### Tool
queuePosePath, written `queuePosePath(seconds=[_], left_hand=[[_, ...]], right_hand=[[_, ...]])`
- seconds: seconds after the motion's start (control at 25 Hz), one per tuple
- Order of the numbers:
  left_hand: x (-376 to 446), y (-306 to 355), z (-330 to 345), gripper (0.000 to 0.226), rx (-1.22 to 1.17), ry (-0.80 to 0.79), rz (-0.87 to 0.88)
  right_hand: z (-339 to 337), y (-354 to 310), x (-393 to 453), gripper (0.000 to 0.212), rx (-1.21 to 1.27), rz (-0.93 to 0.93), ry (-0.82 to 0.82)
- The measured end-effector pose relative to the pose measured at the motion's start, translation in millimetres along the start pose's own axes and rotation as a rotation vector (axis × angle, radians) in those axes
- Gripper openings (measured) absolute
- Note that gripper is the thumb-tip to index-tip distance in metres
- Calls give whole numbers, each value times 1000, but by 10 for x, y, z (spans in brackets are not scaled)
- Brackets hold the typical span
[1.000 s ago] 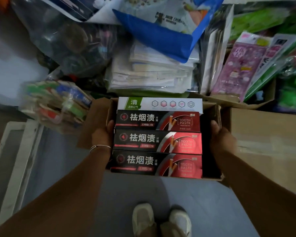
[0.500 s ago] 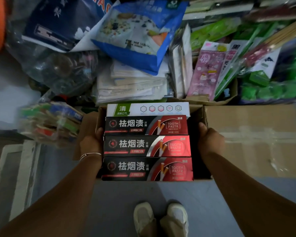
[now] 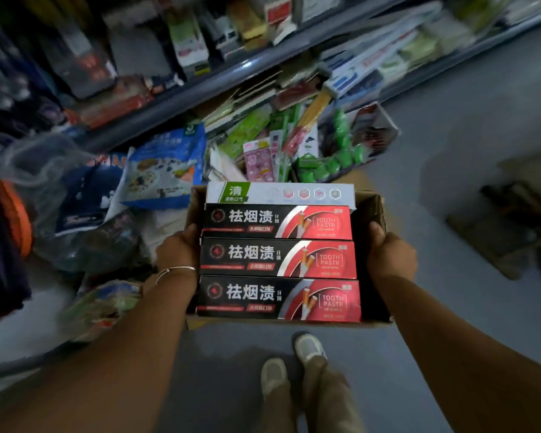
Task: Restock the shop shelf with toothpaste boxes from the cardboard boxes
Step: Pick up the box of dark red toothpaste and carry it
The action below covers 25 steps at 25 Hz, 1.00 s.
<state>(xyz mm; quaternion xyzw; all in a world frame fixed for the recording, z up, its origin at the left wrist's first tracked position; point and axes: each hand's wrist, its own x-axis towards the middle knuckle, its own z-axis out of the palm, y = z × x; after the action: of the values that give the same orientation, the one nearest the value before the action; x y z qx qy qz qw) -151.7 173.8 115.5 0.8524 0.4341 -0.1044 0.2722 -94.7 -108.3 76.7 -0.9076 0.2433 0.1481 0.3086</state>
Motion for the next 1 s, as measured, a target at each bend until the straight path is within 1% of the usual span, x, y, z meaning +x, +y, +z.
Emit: queuePosePath(seconds=[0.24, 0.4, 0.48, 0.56, 0.68, 0.76, 0.92, 1.0], left_hand=[[-926, 1057, 45, 54, 15, -63, 225], [-1910, 1876, 378, 51, 73, -169, 399], [-2499, 2224, 679, 50, 120, -223, 506], [-3041, 2509, 986, 51, 158, -252, 586], [-4103, 2904, 1585, 52, 194, -330, 697], [-4851, 3146, 1942, 51, 253, -389, 803], [-6069, 3562, 2651, 51, 315, -502, 934], [-6742, 3769, 3070, 51, 360, -580, 1039]], right_hand=[[-1337, 747, -359, 59, 129, 171, 182], [-2233, 1639, -612, 58, 263, 323, 307], [-2688, 2190, -735, 58, 330, 406, 372], [-3095, 2698, -816, 59, 346, 458, 426], [-3789, 3661, -1063, 60, 365, 567, 532], [-4225, 4271, -1271, 60, 373, 659, 600], [-4865, 5284, -1686, 61, 389, 819, 697], [-5144, 5799, -1896, 61, 424, 921, 759]])
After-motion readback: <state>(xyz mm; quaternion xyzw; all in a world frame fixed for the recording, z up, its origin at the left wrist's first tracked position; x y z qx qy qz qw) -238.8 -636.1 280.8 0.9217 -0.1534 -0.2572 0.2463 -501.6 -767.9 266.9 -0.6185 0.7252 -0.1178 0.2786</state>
